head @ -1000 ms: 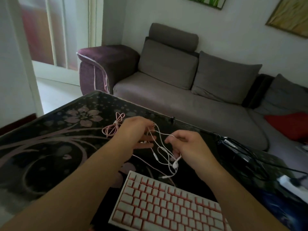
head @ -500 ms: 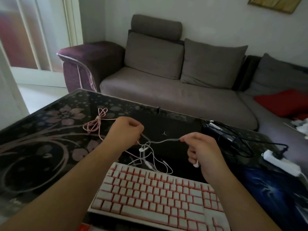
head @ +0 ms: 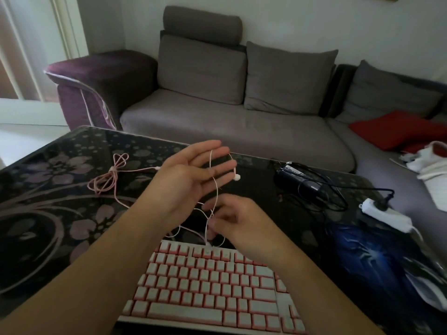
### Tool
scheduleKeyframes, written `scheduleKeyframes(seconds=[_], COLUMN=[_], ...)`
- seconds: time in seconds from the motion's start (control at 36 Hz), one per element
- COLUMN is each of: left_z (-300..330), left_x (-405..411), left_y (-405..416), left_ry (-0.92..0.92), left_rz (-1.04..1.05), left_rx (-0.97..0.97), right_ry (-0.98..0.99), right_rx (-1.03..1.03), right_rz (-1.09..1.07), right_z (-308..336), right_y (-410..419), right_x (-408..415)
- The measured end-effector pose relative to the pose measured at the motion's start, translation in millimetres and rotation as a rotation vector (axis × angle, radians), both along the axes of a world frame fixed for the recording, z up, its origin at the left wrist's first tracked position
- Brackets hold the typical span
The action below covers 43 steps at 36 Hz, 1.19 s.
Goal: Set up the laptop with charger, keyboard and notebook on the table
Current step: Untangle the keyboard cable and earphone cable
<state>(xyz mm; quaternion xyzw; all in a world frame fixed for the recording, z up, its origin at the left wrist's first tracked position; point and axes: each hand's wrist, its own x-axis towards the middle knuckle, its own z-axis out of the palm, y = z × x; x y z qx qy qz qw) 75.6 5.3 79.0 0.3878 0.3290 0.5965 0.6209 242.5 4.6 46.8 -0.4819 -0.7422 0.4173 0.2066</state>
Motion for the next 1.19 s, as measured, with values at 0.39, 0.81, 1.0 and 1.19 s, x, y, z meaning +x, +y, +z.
scheduleKeyframes(seconds=[0.39, 0.81, 1.0, 1.19], left_z=[-6, -6, -10, -11], left_x=[-2, -16, -52, -59], left_y=[-7, 4, 16, 16], left_ry=[0.799, 1.16, 0.513, 0.466], left_rz=[-0.378, 0.1, 0.333, 0.333], left_rx=[-0.161, 0.027, -0.283, -0.25], right_ry=[0.185, -0.107, 0.233, 0.4], right_rx=[0.11, 0.482, 0.274, 0.15], right_rz=[-0.329, -0.492, -0.855, -0.984], right_z=[-6, 4, 9, 11], right_y=[11, 26, 33, 38], right_x=[8, 43, 88, 102])
